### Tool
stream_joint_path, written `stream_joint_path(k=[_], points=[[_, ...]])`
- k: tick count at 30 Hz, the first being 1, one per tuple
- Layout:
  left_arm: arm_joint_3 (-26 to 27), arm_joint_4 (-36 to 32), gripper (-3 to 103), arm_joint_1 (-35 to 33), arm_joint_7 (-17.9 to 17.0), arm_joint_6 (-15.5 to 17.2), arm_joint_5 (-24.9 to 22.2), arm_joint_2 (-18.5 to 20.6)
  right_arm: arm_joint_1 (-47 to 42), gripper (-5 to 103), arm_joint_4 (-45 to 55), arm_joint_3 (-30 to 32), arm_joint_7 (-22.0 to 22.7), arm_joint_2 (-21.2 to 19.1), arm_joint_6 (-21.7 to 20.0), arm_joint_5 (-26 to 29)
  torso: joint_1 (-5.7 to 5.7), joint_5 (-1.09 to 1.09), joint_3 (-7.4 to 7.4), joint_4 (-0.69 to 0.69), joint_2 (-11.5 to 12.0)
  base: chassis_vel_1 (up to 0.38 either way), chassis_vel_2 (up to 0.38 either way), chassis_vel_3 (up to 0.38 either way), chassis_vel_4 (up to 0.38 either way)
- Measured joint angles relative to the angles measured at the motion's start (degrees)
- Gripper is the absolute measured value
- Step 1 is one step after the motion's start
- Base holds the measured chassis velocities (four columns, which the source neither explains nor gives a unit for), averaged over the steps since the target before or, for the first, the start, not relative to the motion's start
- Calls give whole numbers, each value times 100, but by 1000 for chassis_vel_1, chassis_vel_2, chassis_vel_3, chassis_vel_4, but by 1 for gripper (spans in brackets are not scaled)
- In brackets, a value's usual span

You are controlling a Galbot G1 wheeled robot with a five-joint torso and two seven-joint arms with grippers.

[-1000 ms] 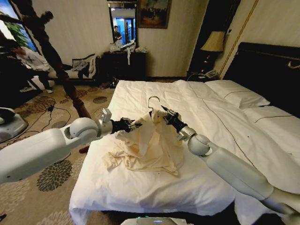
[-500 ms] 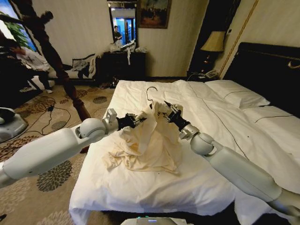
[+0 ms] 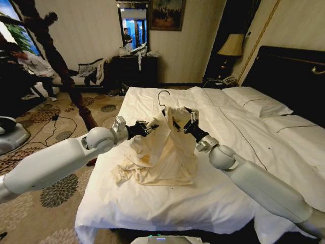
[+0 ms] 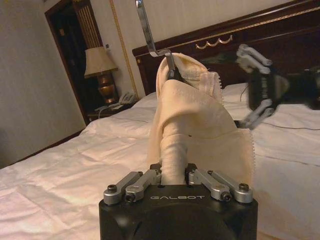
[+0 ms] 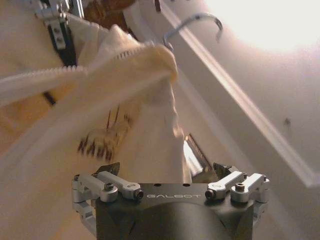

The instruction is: Pick up the clothes from the bed and hang them on the clothes hanger.

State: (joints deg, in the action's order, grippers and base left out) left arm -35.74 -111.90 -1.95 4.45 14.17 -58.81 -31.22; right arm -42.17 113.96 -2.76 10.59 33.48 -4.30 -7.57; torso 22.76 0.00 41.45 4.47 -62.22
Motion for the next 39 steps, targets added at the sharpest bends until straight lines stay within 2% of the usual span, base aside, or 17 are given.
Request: stream_joint_path(k=[5,8,10,11,12,14,15,17,18,20,22,23,27,28,32,35,39], points=[[95,-47,17,-34,-16,-3,-56,114,-554,100,225,384,216,-256,-80,763,0,2,0,2,0,0,0,0,0],[362,-136,17,-249,-66,-18,-146,323,-1088,100,550,781,611,-423,-414,2321,-1,-3,0,1,0,0,0,0,0],[408,-152,17,-290,-71,-19,-158,350,-1134,100,586,815,669,-423,-451,2541,0,-3,-1,2,0,0,0,0,0],[705,-268,17,-573,-116,-27,-204,542,-1300,100,687,956,881,-357,-572,3345,-1,0,-1,-2,0,0,0,0,0],[892,-335,17,-758,-131,-37,-229,655,-1487,100,732,1161,1000,-242,-603,3682,-1,1,0,-6,0,0,0,0,0],[1219,-421,17,-1053,-170,-53,-301,832,-2039,100,797,1800,1098,78,-612,4049,0,-4,-1,-8,0,0,0,0,0],[1219,-421,17,-1053,-170,-53,-301,832,-2039,100,797,1800,1098,78,-612,4049,0,-4,-1,-8,0,0,0,0,0],[1400,-511,17,-1220,-206,-77,-418,998,-2852,100,854,2531,1086,506,-603,4258,0,1,0,-1,0,0,0,0,0],[1462,-550,17,-1268,-214,-105,-459,1103,-3322,100,890,2885,1041,758,-549,4274,-1,1,0,1,1,0,0,0,0],[1491,-566,17,-1283,-224,-124,-477,1165,-3596,100,911,3087,1003,914,-527,4275,-2,3,-1,5,0,0,0,0,0],[1563,-592,17,-1296,-286,-171,-555,1276,-4249,100,941,3633,839,1353,-356,4106,-2,0,-2,1,0,0,0,0,0],[1563,-592,17,-1296,-286,-171,-555,1276,-4249,100,941,3633,839,1353,-356,4106,-2,0,-2,1,0,0,0,0,0],[1677,-599,17,-1298,-445,-207,-700,1315,-5091,100,962,4310,479,2080,78,3575,-1,2,-1,0,1,0,0,0,0],[1677,-599,17,-1298,-445,-207,-700,1315,-5091,100,962,4310,479,2080,78,3575,-1,2,-1,0,1,0,0,0,0],[1773,-601,17,-1357,-638,-254,-772,1328,-5776,100,935,4674,125,2766,685,2676,-1,-2,-1,0,0,0,0,0,0],[1840,-597,17,-1422,-751,-283,-854,1332,-5987,100,908,4725,48,3048,851,2372,-2,0,-1,2,0,0,0,0,0],[1977,-590,17,-1452,-931,-287,-1034,1305,-6017,100,904,4734,32,3109,894,2292,-1,-1,0,-4,0,0,0,0,0]])
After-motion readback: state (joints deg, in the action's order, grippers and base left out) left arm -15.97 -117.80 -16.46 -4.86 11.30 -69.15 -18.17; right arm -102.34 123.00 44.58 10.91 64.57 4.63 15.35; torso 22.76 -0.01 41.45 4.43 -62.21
